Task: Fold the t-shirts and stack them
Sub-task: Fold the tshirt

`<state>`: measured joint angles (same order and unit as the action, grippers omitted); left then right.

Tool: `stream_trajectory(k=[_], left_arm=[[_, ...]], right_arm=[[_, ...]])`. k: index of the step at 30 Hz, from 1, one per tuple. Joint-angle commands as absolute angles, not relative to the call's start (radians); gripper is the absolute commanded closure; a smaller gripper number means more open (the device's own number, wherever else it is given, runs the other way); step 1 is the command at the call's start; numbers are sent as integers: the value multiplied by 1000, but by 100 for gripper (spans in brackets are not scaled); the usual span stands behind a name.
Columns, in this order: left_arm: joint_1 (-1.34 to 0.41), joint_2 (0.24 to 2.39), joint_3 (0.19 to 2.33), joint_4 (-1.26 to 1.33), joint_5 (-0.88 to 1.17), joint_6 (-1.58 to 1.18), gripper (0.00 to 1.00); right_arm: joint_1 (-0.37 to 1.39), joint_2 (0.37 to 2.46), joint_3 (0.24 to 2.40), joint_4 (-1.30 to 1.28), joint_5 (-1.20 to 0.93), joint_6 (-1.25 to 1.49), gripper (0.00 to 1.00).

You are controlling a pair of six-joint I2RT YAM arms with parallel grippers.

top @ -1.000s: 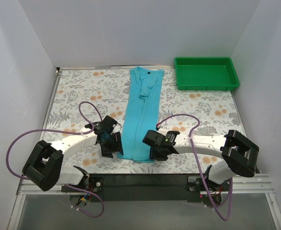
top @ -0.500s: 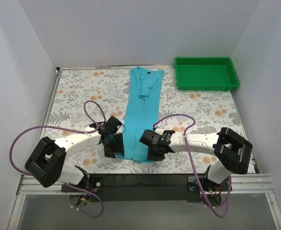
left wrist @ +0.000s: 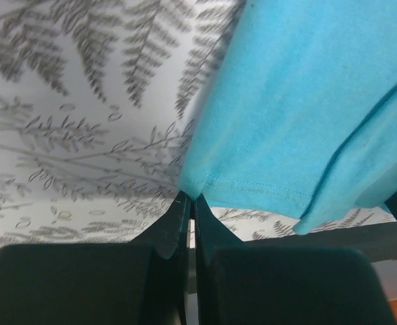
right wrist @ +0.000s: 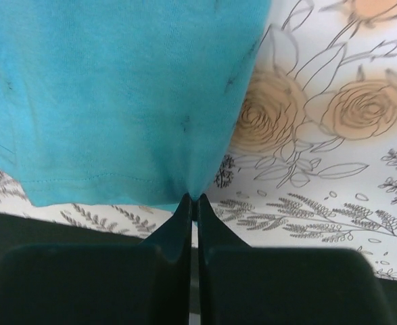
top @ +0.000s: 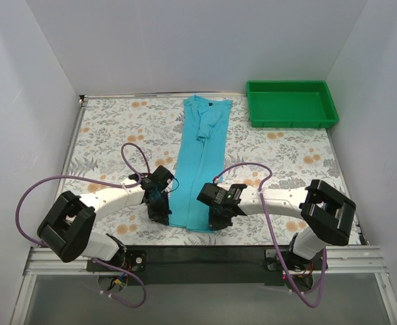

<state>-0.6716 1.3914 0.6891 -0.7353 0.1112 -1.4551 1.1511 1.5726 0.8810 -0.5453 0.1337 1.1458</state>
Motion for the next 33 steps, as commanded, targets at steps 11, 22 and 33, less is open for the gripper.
stream_trajectory(k=[11, 22, 33], left_arm=[[-678, 1244, 761, -1034, 244, -1427, 100], [-505, 1492, 1164, -871, 45, -1361, 100], [-482, 1703, 1278, -557, -83, -1310, 100]], right_arm=[[1138, 1500, 992, -733, -143, 948, 99], [786, 1552, 1291, -749, -5, 609, 99], [700, 1733, 1459, -655, 175, 384, 99]])
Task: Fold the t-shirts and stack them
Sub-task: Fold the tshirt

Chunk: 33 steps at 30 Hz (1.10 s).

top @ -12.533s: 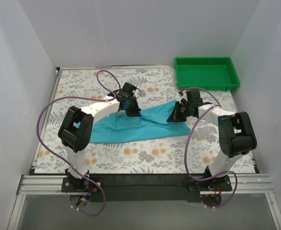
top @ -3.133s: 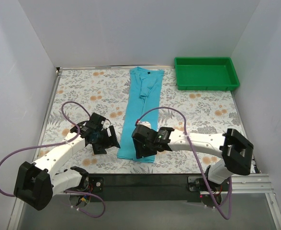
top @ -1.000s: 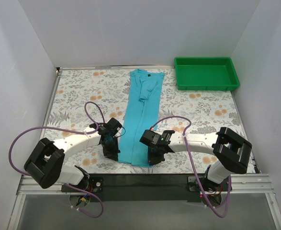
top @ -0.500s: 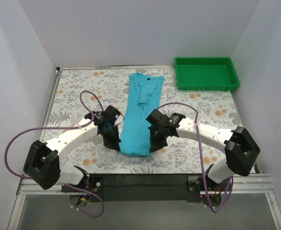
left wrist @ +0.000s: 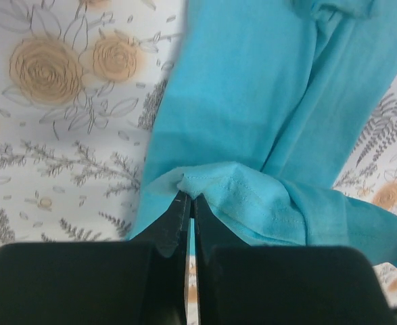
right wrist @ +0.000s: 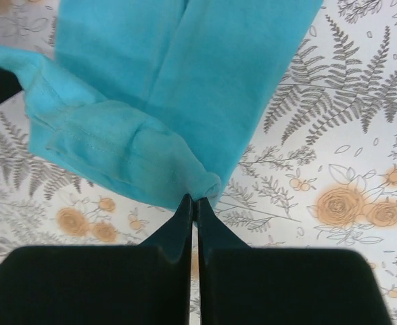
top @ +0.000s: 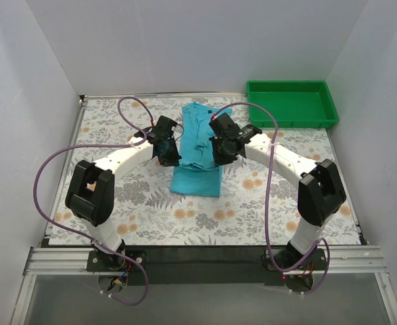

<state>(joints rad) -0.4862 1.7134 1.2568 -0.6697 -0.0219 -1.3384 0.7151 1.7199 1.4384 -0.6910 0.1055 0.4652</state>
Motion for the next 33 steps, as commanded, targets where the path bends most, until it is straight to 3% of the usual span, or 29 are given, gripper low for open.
stream_trajectory(k=[1, 16, 33], left_arm=[[-482, 1713, 1279, -525, -84, -1305, 100], [-480, 1789, 1266, -414, -169, -1285, 100], [-479, 1847, 1250, -382, -247, -1339, 100]], right_arm=[[695, 1733, 1451, -625, 178, 374, 99], [626, 1723, 1304, -454, 201, 281, 99], [588, 1812, 1308, -364, 198, 190, 99]])
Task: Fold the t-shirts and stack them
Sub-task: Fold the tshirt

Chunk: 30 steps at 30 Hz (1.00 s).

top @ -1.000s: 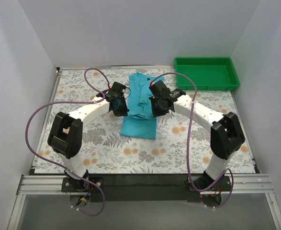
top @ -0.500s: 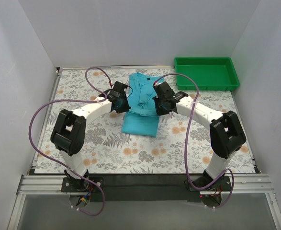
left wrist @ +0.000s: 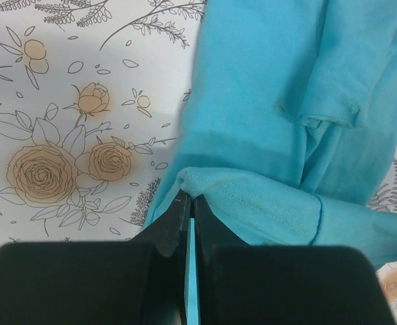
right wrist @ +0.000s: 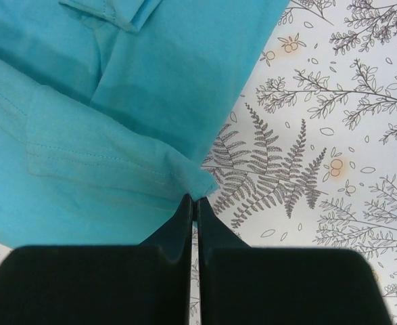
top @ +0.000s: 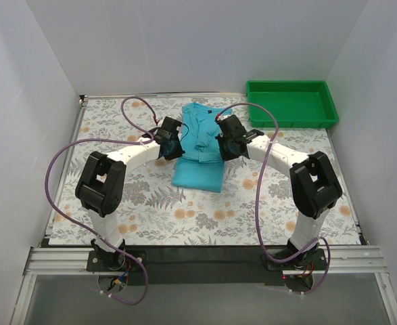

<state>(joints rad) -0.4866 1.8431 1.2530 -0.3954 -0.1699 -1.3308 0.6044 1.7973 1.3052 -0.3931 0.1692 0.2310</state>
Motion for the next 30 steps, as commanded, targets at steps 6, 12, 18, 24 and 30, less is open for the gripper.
stream_trajectory(k=[6, 12, 18, 24, 30], left_arm=[[-479, 1885, 1266, -374, -259, -1333, 100], [-479, 1902, 1272, -367, -262, -1321, 98], [-479, 1827, 1278, -391, -261, -1322, 59], [-489, 1652, 1195, -431, -216, -1371, 41], [-535, 1542, 1060, -436, -132, -1437, 63]], right_arm=[[581, 1864, 1321, -348, 192, 173, 99], [581, 1896, 1327, -336, 187, 161, 99], [583, 1849, 1345, -334, 167, 150, 65], [595, 1758, 1339, -334, 94, 160, 59], [635, 1723, 1321, -331, 20, 184, 64]])
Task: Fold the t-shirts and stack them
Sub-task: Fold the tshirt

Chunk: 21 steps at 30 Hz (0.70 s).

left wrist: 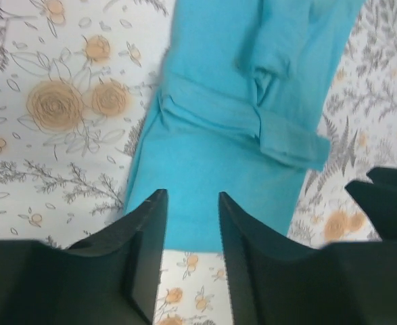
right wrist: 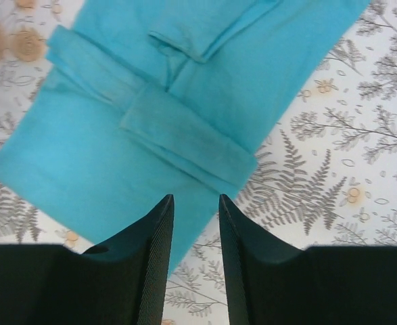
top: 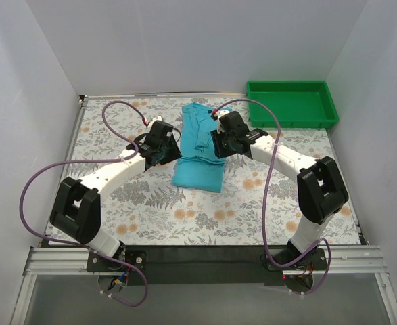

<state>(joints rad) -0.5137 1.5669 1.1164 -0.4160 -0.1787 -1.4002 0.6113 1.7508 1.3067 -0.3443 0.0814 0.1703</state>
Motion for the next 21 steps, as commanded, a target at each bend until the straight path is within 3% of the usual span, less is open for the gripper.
stream_trajectory(k=[1, 3, 6, 21], left_arm=[[-544, 1545, 1046, -428, -111, -1440, 67], [-555, 1574, 1022, -425, -95, -1447, 82], [-566, 1617, 988, -417, -92, -1454, 94], [-571, 1689, 848, -370, -104, -1466, 99]], right_arm=[[638, 1726, 1318, -330, 9, 186, 67], [646, 1744, 1316, -328, -32, 195, 70], [655, 1775, 1313, -319, -54, 207, 76], [655, 1997, 1451, -291, -61, 175, 79]])
